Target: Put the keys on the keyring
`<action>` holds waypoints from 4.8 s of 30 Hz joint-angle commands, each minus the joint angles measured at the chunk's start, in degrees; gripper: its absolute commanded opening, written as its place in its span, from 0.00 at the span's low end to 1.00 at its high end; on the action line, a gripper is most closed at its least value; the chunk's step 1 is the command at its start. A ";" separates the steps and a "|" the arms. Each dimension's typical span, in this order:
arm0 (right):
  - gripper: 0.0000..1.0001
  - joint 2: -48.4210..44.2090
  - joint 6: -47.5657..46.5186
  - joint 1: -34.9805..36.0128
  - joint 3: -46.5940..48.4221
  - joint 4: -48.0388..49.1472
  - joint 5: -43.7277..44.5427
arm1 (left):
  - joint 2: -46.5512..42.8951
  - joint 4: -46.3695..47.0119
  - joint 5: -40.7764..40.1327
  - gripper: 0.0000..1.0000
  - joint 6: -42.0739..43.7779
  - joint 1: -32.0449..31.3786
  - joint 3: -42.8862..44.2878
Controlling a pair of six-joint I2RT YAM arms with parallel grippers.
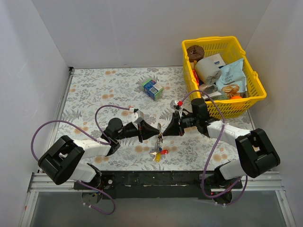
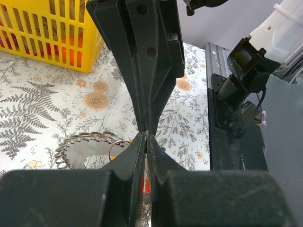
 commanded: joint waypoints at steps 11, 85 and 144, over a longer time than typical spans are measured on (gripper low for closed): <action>0.01 2.51 -1.71 2.26 3.32 -1.99 2.08 | -1.40 2.21 1.30 0.00 -0.51 -0.35 2.32; 0.01 -2.42 -1.71 3.14 6.40 -5.60 2.08 | -2.28 -1.83 1.57 0.00 0.28 -0.44 2.40; 0.01 -6.37 -17.01 15.18 24.06 -48.40 39.78 | 0.44 -42.71 9.21 0.33 19.71 0.44 21.39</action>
